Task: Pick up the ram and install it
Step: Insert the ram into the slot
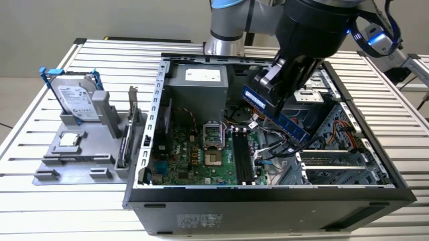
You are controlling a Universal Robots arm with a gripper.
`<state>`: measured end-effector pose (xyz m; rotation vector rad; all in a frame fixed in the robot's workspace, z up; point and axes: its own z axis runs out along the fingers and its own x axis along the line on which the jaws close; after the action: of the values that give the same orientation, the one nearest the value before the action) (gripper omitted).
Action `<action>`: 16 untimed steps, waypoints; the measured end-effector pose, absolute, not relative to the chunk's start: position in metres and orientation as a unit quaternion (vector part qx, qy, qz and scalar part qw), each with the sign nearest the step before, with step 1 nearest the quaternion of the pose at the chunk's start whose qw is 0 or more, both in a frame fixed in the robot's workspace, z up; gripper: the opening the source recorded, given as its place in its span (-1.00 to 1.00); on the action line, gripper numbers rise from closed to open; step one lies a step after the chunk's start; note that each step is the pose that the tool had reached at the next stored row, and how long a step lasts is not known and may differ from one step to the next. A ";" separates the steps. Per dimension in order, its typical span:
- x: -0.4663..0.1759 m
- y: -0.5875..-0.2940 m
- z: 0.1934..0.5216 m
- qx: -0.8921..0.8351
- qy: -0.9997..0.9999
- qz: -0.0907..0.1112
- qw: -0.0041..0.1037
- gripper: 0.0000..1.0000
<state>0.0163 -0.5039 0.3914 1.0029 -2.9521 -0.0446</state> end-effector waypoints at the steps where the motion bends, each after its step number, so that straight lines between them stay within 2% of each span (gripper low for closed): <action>1: 0.016 -0.504 0.391 0.320 -0.947 -0.014 0.012 -1.00; 16: 0.016 -0.504 0.391 0.291 -0.957 -0.015 0.011 -1.00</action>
<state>0.0163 -0.5039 0.3914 0.9078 -2.9836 -0.0458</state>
